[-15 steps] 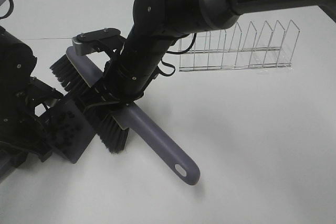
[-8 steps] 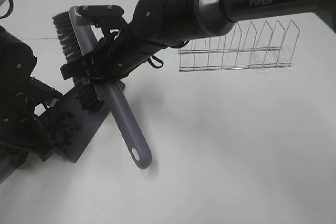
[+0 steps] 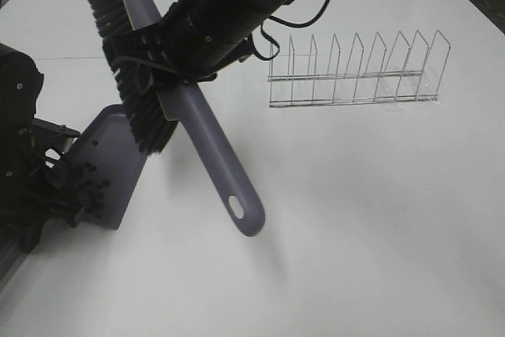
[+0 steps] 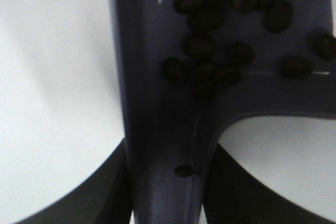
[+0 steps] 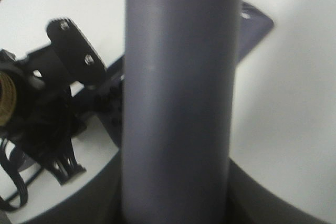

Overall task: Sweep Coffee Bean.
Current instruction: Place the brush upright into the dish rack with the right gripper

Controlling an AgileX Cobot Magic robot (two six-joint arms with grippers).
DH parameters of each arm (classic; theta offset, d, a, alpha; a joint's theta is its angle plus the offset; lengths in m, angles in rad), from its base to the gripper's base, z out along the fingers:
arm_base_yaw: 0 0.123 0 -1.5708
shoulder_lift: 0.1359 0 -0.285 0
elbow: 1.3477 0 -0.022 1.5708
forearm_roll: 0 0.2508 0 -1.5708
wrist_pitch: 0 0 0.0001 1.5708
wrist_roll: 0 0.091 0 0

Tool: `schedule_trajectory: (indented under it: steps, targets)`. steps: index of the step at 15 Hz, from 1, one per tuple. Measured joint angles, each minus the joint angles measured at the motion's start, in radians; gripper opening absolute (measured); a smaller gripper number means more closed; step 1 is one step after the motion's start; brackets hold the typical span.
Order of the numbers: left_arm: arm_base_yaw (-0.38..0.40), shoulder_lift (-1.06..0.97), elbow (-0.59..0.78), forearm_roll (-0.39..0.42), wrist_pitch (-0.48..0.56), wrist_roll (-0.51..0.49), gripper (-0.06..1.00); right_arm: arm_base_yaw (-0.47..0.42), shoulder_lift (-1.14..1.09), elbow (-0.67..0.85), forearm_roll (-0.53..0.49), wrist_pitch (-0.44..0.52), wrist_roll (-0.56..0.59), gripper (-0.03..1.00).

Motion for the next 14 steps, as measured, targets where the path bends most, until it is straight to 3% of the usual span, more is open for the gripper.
schedule_trajectory:
  steps: [4, 8, 10, 12, 14]
  targets:
    - [0.052, -0.022, 0.000, -0.142, -0.140, -0.003, 0.33, -0.111, -0.056, 0.001, -0.077, 0.266, 0.051, 0.34]
    - [0.054, -0.025, 0.002, -0.178, -0.170, -0.003, 0.33, -0.210, -0.061, 0.001, -0.222, 0.515, 0.157, 0.34]
    - [0.054, -0.025, 0.002, -0.181, -0.172, -0.003, 0.33, -0.242, -0.061, 0.001, -0.297, 0.560, 0.206, 0.34]
    - [0.054, -0.025, 0.002, -0.187, -0.174, -0.003, 0.33, -0.283, -0.062, 0.001, -0.481, 0.591, 0.316, 0.34]
    - [0.054, -0.025, 0.002, -0.189, -0.174, -0.003, 0.33, -0.283, -0.062, 0.001, -0.582, 0.591, 0.381, 0.34]
